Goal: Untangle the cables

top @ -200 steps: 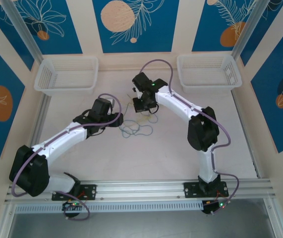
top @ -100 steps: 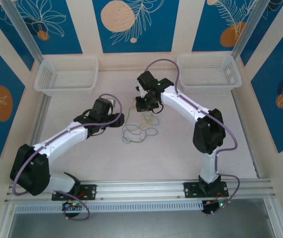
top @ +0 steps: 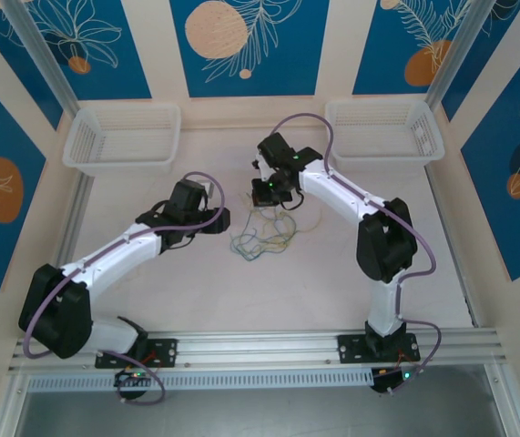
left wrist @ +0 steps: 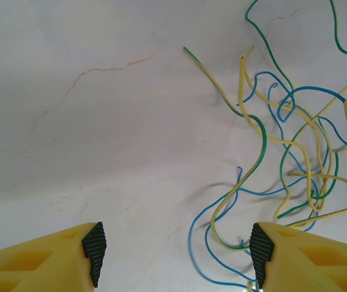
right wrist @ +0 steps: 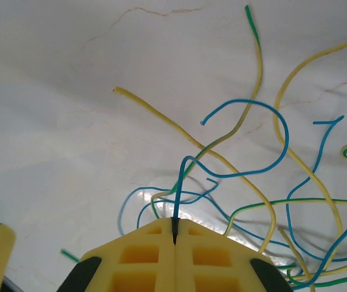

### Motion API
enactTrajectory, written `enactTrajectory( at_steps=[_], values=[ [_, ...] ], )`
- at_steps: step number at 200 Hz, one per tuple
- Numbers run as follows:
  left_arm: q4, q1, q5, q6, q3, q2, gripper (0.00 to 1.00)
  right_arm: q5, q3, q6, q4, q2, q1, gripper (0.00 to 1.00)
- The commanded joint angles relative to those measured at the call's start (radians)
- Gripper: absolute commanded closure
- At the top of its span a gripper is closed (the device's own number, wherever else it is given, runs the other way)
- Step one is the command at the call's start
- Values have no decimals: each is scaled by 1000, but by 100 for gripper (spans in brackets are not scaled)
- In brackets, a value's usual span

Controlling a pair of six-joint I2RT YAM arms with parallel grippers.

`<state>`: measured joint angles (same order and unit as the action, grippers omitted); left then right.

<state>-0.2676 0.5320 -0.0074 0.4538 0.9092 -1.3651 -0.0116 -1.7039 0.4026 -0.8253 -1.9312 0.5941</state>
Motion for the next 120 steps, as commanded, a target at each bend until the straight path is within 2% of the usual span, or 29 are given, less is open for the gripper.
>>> enactTrajectory(
  at_steps=[1,59,87,120],
  values=[
    [37,-6,68,-17,8,-23,31,-51,-5,4,5,92,-3,100],
    [80,29,147,-75,38,-45,25,-117,-99,29,-21,231,-9,100],
    [183,103,185,-163,53,-39,22,-214,-156,53,-8,270,-3,100],
    [342,158,236,-200,67,-73,19,-276,-132,105,48,267,1,100]
  ],
)
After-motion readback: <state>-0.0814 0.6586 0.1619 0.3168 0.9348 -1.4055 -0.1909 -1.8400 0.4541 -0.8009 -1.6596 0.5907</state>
